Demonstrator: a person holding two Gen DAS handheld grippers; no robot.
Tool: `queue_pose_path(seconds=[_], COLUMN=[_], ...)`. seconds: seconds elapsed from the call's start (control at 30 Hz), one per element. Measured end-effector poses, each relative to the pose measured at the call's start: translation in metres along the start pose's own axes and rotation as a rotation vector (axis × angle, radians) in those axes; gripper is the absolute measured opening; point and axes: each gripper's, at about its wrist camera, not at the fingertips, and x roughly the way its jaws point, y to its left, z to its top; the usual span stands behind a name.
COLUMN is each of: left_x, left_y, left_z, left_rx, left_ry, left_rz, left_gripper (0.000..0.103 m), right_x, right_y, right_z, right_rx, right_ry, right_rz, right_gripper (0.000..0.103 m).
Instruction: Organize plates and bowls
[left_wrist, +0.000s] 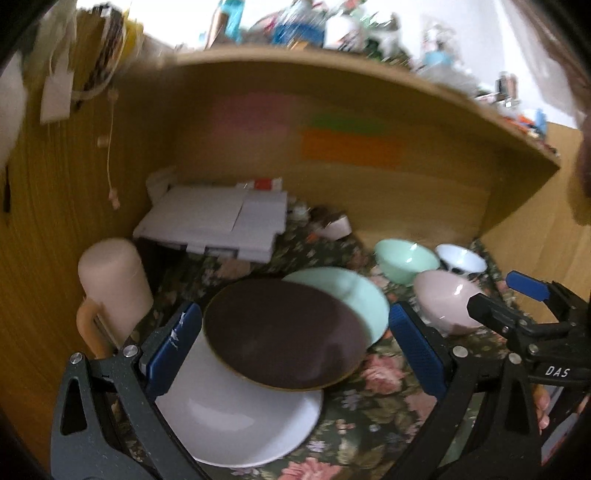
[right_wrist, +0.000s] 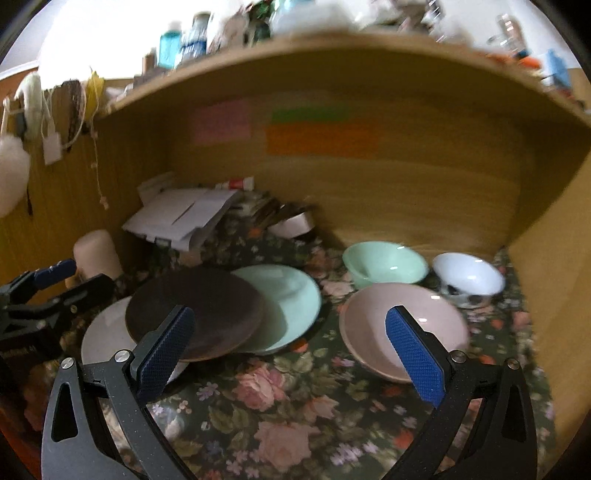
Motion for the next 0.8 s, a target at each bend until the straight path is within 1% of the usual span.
queue_pose_path(seconds=[0.1, 0.17, 0.2, 0.3, 0.37, 0.47, 0.5, 0.53, 0.6, 0.7, 0.77, 0.8], left_x=[0.018, 0.028, 0.034, 0.048, 0.058, 0.069, 0.072, 0.076, 0.081, 0.088, 0.093, 0.095], left_y=[0.017, 0.026, 0.031, 0.044, 0.051, 0.060, 0.063, 0.066, 0.072, 0.077, 0.077, 0.076], left_z=[-0.004, -0.007, -0.009, -0.014, -0.017, -0.021, -0.022, -0.023, -0.024, -0.026, -0.027, -0.027], left_rx=[-0.012, -0.004, 0.001, -0.002, -0.001, -0.016, -0.023, -0.032, -0.051, -0.064, -0.060, -0.059], left_ry=[0.030, 0.043, 0.055, 0.096, 0.132, 0.176, 0.187, 0.200, 0.227, 0.249, 0.269, 0.280], left_rz=[0.032, 0.075, 0.094, 0.112, 0.122, 0.126, 0.122, 0.119, 0.123, 0.119, 0.111, 0.107], left_gripper=[0.101, 0.096, 0.096, 0.093, 0.086, 0.084, 0.084, 0.083, 0.081, 0.081, 0.074, 0.072], right_x=[0.029, 0.045, 0.051, 0.069, 0.083, 0.101, 0.109, 0.113, 0.127, 0.142, 0.152, 0.155], right_y=[0.000, 0.001, 0.002, 0.006, 0.008, 0.009, 0.008, 0.009, 0.010, 0.011, 0.012, 0.013], right_z=[0.001, 0.002, 0.003, 0.004, 0.005, 0.007, 0.007, 0.007, 0.007, 0.006, 0.005, 0.005], right_rx=[-0.006, -0.017, -0.022, -0.033, -0.040, -0.038, -0.031, -0.029, -0.027, -0.022, -0.032, -0.034], right_ry=[0.062, 0.089, 0.105, 0.136, 0.169, 0.209, 0.231, 0.242, 0.284, 0.327, 0.353, 0.363], right_rz=[0.016, 0.023, 0.029, 0.046, 0.056, 0.072, 0.087, 0.094, 0.120, 0.135, 0.143, 0.145], right_gripper=[0.103, 0.103, 0.103, 0.103, 0.103, 0.101, 0.099, 0.093, 0.084, 0.079, 0.070, 0.065])
